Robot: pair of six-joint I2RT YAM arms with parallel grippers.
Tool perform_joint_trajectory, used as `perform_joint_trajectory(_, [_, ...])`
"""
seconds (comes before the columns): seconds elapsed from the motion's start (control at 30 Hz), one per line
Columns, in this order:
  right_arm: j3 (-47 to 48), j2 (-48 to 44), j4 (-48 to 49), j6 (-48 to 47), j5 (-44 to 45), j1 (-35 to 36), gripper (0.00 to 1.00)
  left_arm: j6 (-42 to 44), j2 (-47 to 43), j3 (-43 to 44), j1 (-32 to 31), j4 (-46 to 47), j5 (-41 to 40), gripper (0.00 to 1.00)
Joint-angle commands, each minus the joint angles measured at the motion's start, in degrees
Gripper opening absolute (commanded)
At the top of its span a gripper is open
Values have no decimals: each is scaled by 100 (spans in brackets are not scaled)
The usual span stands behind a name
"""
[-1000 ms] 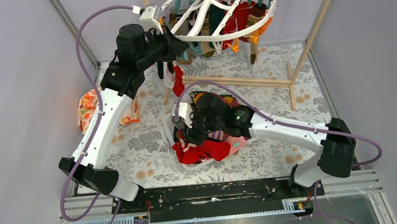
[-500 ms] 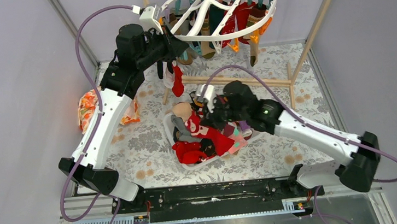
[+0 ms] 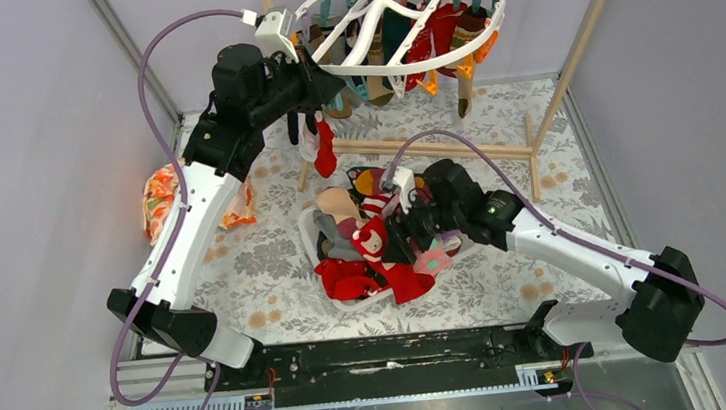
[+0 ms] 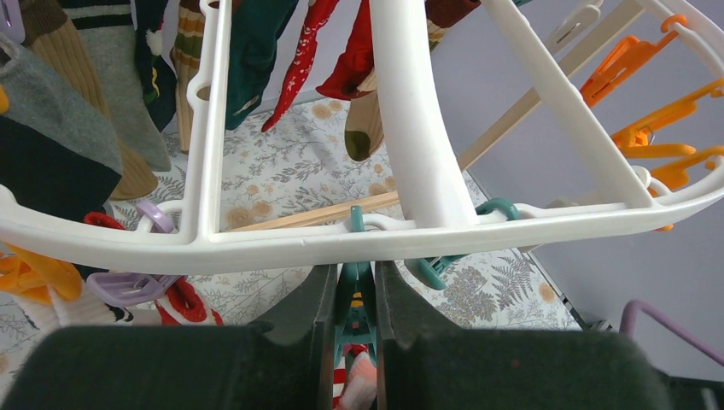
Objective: Clip the socks to the hanger
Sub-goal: Pick up the sock from the bin.
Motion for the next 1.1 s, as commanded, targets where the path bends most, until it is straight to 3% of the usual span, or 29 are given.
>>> perform_joint_trajectory(0.0, [479, 86, 715, 595, -742, -392, 75, 178, -153, -78, 7, 71, 4, 1])
perform_joint_trajectory(0.27, [501, 738, 1631, 1493, -1646, -1011, 68, 168, -164, -67, 6, 75, 26, 1])
perform_joint_trajectory(0.53, [302, 766, 2199, 1939, -2204, -1117, 57, 168, -151, -54, 6, 71, 47, 1])
perform_joint_trajectory(0.7, [373, 823, 1809, 1695, -2435, -1144, 58, 181, -172, -50, 6, 71, 48, 1])
perform_joint_trajectory(0.83, [464, 917, 1092, 1357, -2093, -1149, 60, 167, -160, -54, 6, 71, 57, 1])
perform_joint_trajectory(0.93, [436, 889, 1068, 1300, -1995, -1150, 60, 140, -160, -54, 6, 71, 66, 1])
perform_joint_trajectory(1.07, [358, 848, 1374, 1475, -2022, -1145, 47, 131, -142, -37, 8, 71, 68, 1])
